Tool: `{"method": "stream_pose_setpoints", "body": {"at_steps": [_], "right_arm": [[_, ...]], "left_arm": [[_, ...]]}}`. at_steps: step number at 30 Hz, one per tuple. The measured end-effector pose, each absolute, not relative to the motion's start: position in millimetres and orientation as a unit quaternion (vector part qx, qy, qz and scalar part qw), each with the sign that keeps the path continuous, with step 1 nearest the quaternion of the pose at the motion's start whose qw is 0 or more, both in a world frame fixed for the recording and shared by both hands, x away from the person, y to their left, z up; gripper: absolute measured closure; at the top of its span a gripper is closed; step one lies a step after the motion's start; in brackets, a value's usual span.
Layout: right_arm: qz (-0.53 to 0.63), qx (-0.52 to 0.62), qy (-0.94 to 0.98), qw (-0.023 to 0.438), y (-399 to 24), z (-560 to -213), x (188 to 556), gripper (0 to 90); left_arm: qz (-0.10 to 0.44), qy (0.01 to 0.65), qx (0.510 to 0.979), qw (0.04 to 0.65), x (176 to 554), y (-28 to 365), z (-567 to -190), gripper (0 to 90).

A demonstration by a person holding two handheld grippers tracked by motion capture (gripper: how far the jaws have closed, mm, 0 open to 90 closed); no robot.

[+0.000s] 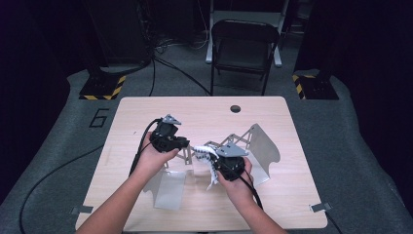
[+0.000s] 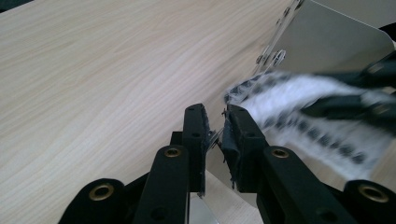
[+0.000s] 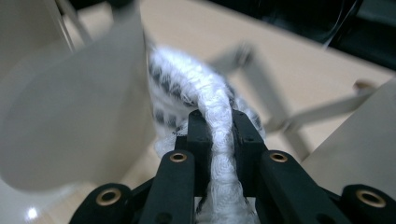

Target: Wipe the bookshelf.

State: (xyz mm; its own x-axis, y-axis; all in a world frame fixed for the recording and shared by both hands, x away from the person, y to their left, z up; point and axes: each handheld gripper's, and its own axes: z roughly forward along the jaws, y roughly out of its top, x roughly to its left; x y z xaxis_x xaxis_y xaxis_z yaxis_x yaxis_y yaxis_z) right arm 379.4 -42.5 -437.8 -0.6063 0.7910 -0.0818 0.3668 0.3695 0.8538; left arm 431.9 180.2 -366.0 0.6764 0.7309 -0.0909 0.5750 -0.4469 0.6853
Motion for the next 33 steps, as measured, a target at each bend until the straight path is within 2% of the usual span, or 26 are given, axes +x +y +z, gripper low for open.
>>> {"method": "stream_pose_setpoints", "body": {"at_steps": [3, 5, 14, 22, 24, 29, 33], "right_arm": [[0.396, 0.377, 0.806, 0.227, -38.6, -458.6, 382.5, 80.2], [0.392, 0.379, 0.807, 0.229, -36.4, -462.4, 383.3, 80.3], [0.471, 0.367, 0.755, 0.271, -44.2, -412.0, 375.2, 80.4], [0.392, 0.373, 0.807, 0.238, -38.2, -451.6, 383.3, 80.3], [0.401, 0.376, 0.799, 0.245, -39.5, -446.7, 383.5, 80.3], [0.452, 0.373, 0.763, 0.273, -48.8, -409.6, 378.0, 80.4], [0.432, 0.366, 0.778, 0.272, -47.1, -416.2, 378.4, 80.4]], "left_arm": [[0.106, 0.387, 0.844, 0.355, 431.8, 179.9, -366.5, 78.3], [0.109, 0.386, 0.845, 0.354, 431.9, 179.3, -367.4, 77.2], [0.109, 0.388, 0.844, 0.355, 432.2, 179.4, -367.5, 77.2], [0.112, 0.386, 0.845, 0.353, 431.4, 179.0, -367.4, 77.2], [0.11, 0.386, 0.845, 0.353, 431.6, 179.2, -367.3, 77.2], [0.106, 0.388, 0.845, 0.353, 430.9, 178.1, -366.8, 77.2], [0.108, 0.386, 0.846, 0.351, 429.8, 176.8, -366.4, 77.2]]}}
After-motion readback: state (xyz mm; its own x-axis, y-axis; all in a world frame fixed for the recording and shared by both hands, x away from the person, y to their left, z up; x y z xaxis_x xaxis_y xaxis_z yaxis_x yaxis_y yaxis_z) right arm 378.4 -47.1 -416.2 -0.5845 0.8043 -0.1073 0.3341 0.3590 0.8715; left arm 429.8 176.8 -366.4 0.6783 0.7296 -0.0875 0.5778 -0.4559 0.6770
